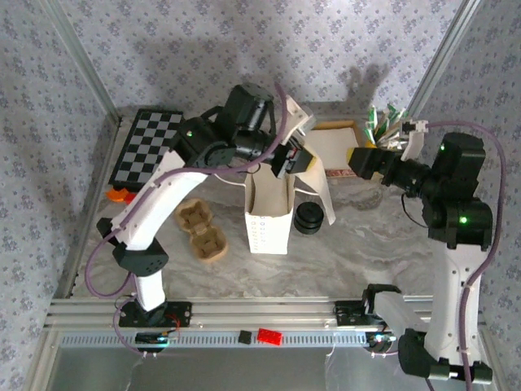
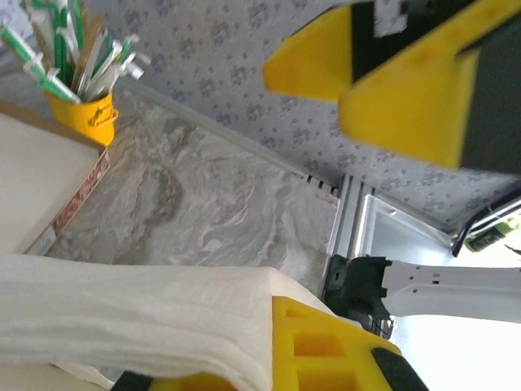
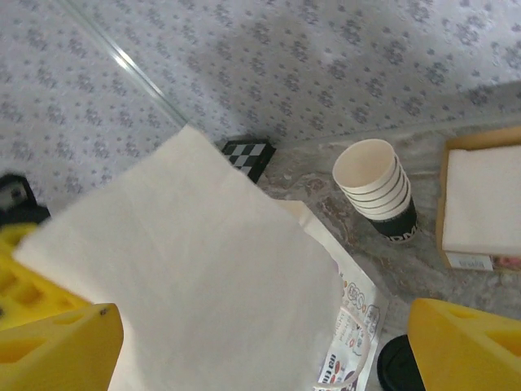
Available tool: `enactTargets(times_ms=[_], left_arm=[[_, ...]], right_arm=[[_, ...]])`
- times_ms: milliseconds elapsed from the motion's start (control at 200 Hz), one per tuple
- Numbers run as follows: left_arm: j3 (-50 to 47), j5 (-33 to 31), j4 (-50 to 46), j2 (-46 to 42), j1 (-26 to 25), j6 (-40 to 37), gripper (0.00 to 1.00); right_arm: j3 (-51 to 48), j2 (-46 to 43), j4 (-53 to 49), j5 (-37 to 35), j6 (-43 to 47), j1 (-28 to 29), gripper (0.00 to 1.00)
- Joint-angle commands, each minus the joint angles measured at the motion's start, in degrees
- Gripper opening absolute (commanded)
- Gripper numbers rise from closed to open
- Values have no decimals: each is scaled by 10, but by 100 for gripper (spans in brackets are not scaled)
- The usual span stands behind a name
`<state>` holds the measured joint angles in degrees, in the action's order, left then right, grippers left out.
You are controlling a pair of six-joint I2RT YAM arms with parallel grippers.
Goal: Pack the takeout coffee
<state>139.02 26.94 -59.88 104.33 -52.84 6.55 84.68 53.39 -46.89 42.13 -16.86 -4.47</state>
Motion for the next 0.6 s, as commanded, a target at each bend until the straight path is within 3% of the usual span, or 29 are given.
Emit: enactTargets(times_ms=[0, 255, 415, 595], left_arm=[[25, 72, -40, -26, 7, -70, 0], [39, 74, -135, -47, 15, -246, 0], [35, 74, -161, -55, 23, -326, 0], [41, 64, -179, -52, 30, -389, 0]], right_arm=[[-38, -14, 100, 63, 51, 4, 91], [-78, -2, 166, 86, 195, 86, 99], [-78, 16, 139, 20, 318, 186, 100], [-87, 30, 134, 8, 390, 222, 100]])
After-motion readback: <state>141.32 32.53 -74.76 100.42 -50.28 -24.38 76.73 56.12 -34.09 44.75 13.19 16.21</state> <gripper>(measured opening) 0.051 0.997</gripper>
